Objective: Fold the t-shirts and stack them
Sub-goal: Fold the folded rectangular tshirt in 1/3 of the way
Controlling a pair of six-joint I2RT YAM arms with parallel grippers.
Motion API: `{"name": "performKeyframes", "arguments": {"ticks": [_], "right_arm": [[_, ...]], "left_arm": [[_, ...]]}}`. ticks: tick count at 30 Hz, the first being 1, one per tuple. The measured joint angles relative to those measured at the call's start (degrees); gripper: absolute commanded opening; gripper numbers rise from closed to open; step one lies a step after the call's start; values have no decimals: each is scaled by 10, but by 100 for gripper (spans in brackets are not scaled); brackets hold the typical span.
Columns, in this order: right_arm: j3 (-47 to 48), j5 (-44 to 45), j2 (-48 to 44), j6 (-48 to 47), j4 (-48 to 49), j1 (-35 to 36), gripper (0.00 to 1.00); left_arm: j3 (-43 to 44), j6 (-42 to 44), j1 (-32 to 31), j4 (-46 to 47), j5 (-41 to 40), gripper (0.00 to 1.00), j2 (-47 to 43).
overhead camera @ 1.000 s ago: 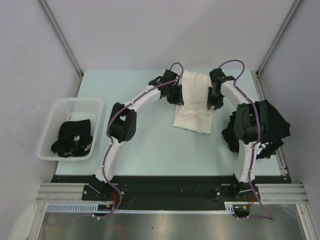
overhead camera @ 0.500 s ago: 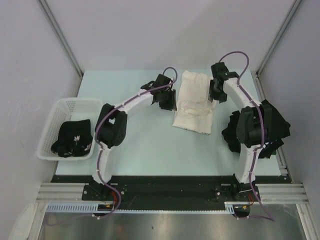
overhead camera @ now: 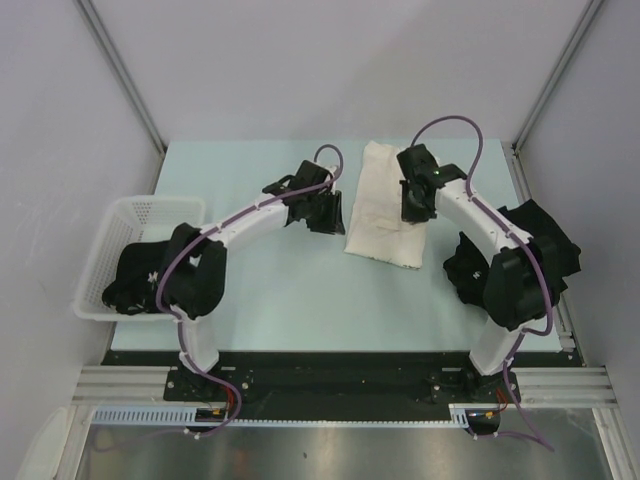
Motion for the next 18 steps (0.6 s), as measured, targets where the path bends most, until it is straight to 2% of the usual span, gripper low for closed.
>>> {"name": "performKeyframes", "arguments": {"ticks": [4, 10, 18], "right_arm": [[-45, -1, 7, 12, -4, 10, 0], [-48, -4, 37, 19, 17, 23, 0], [-48, -19, 89, 15, 54, 24, 0]], "left_arm": [[-22, 1, -5, -5, 0, 38, -31], [-51, 5, -6, -13, -2, 38, -90], [-61, 11, -6, -30, -10, 38, -109]]}}
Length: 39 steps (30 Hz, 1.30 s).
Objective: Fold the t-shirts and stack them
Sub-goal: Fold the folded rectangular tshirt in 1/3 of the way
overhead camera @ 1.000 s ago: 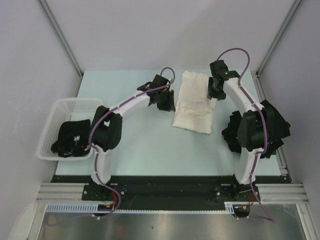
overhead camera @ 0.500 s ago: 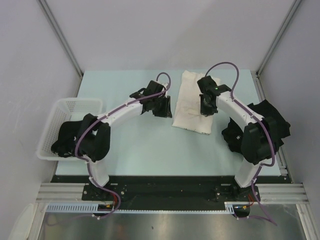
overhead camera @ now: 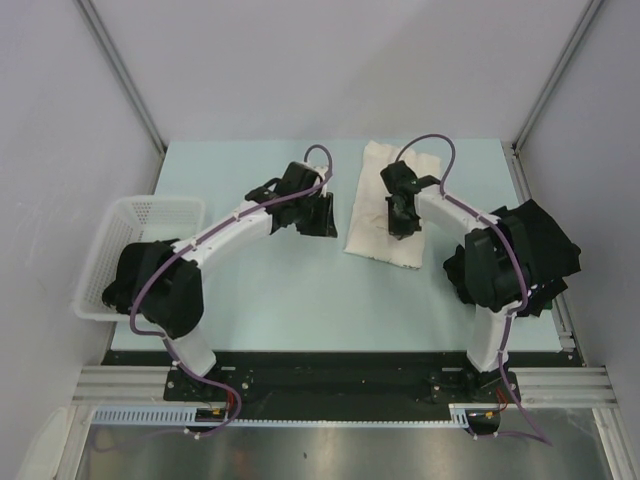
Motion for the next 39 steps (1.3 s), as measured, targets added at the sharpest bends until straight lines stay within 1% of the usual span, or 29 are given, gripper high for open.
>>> {"name": "performKeyframes", "arguments": {"ticks": [17, 33, 39], "right_arm": [[13, -1, 54, -50, 43, -30, 0], [156, 6, 142, -86, 43, -66, 0], [206, 8, 168, -90, 42, -98, 0]], "left_arm": [[-6, 0, 0, -21, -12, 38, -13], [-6, 4, -1, -40, -21, 38, -13], [-6, 5, -1, -48, -22, 38, -13]]}}
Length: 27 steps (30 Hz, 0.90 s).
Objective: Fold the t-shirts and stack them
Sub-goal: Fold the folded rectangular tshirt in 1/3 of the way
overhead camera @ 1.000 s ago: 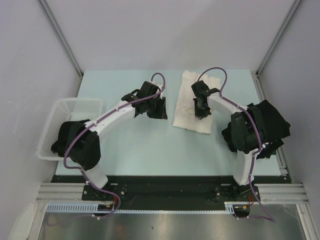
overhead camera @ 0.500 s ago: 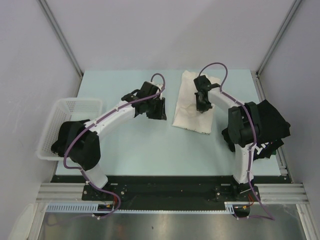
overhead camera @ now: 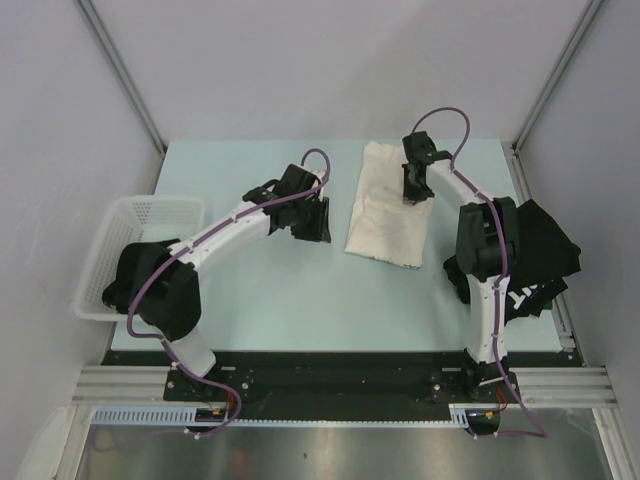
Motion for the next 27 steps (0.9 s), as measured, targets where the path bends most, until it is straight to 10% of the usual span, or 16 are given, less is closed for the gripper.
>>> {"name": "performKeyframes", "arguments": {"ticks": [13, 27], "right_arm": [[45, 9, 5, 0, -30, -25, 0], [-152, 10, -257, 43, -93, -12, 20]], "left_arm": [[0, 3, 0, 10, 3, 38, 7], [0, -6, 0, 89, 64, 38, 112]]}}
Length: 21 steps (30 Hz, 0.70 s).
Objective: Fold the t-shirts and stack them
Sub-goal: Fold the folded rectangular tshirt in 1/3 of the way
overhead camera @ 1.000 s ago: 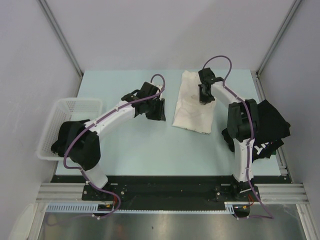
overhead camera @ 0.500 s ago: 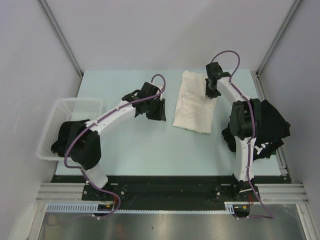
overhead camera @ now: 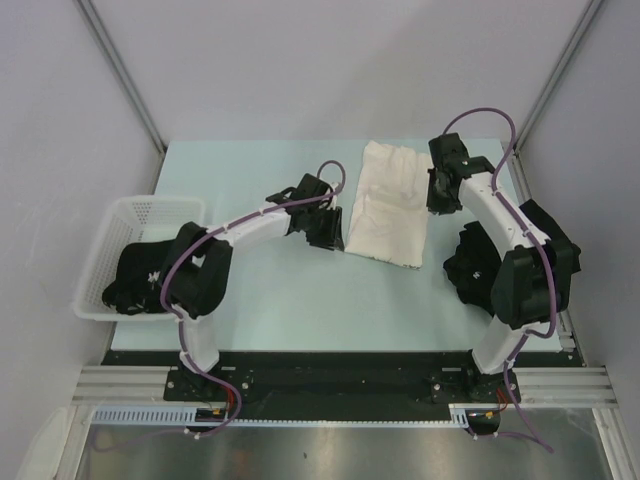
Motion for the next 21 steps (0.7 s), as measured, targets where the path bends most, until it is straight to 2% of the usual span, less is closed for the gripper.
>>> {"name": "performKeyframes", "arguments": {"ticks": [14, 21], "right_arm": [[-24, 9, -59, 24, -64, 28, 22], [-24, 14, -75, 22, -77, 27, 22]], "left_arm": [[19, 0, -5, 43, 35, 40, 67], [38, 5, -5, 45, 39, 46, 100]]}}
